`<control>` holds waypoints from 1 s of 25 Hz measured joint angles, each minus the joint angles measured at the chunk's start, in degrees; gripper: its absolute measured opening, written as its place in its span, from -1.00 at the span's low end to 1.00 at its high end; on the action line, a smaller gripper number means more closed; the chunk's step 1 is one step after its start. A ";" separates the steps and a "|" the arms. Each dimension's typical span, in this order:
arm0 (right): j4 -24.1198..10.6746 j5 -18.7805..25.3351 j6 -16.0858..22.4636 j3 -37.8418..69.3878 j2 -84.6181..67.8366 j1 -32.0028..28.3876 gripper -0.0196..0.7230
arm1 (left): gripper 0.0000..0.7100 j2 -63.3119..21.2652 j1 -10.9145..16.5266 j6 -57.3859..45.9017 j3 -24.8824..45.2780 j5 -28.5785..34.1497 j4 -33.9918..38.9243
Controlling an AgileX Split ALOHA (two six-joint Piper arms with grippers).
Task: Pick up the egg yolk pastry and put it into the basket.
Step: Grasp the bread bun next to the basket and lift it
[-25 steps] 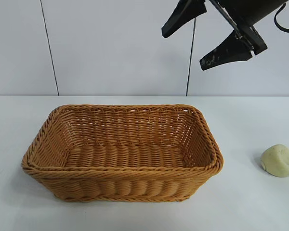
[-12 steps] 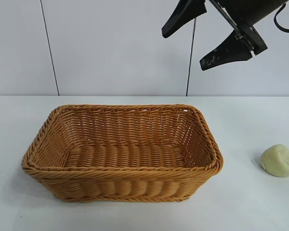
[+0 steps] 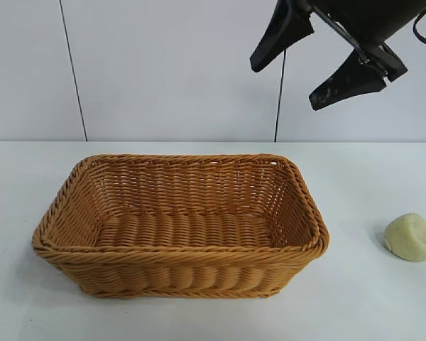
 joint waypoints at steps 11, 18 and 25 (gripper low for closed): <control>-21.60 5.21 12.20 -1.72 0.00 -9.75 0.78 | 0.92 0.00 0.00 0.00 0.00 -0.05 0.05; -22.59 7.24 12.33 -1.61 1.49 -13.42 0.78 | 0.92 0.00 0.00 0.00 0.00 -0.05 0.05; -23.46 8.04 12.33 -1.45 10.64 -13.46 0.78 | 0.92 0.00 0.00 0.00 0.00 -0.09 0.05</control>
